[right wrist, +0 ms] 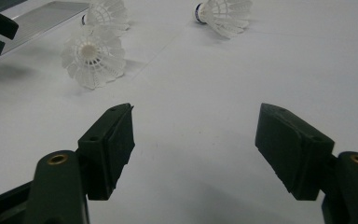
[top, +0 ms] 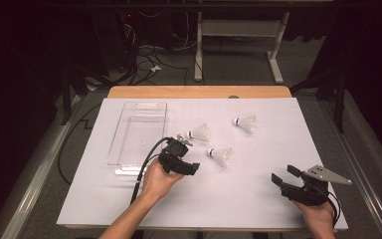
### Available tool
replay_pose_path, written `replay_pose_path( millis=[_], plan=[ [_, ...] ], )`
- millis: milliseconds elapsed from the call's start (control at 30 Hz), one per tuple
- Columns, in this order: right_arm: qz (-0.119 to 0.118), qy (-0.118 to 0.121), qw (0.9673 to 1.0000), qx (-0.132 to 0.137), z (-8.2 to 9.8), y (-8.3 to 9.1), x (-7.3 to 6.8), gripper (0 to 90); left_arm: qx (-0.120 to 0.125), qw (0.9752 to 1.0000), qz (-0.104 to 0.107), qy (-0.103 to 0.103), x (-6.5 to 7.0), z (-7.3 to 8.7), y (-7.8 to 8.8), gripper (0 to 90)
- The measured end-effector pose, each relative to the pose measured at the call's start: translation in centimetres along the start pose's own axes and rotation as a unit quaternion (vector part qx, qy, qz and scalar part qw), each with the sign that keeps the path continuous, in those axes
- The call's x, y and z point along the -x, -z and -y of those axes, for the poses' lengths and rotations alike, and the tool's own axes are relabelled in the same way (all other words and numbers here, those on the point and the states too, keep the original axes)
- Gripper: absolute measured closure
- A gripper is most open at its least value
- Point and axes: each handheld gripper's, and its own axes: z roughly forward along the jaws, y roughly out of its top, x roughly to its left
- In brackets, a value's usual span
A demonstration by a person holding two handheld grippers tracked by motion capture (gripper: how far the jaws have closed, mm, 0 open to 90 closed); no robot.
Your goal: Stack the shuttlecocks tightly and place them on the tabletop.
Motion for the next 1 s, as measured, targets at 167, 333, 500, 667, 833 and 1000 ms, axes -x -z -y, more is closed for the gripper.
replay_pose_path(
  millis=[167,333,500,667,833,1000],
  plan=[
    [-0.001,0.002,1.0,-0.001,0.0,-0.1,0.0,28.4,0.004,1.0,0.004,-0.004,0.4,0.3,0.0,29.5],
    [0.0,0.001,1.0,-0.001,0.0,0.0,0.0,28.4,0.007,0.9999,0.009,-0.005,0.8,0.6,0.0,29.7],
    [0.0,0.002,1.0,-0.002,0.0,-0.1,0.0,28.4,0.008,0.9999,0.012,-0.008,1.1,1.0,0.1,30.1],
    [0.001,0.001,1.0,-0.002,0.0,-0.1,0.0,28.4,0.011,0.9999,0.01,-0.008,1.1,1.4,0.2,30.4],
    [0.001,0.0,1.0,-0.002,0.0,-0.1,0.0,28.4,0.013,0.9998,0.014,-0.009,1.2,1.7,0.2,30.6],
    [0.002,0.0,1.0,-0.002,0.0,0.0,0.0,28.4,0.015,0.9996,0.016,-0.015,1.6,2.1,0.5,30.7]
  ],
)
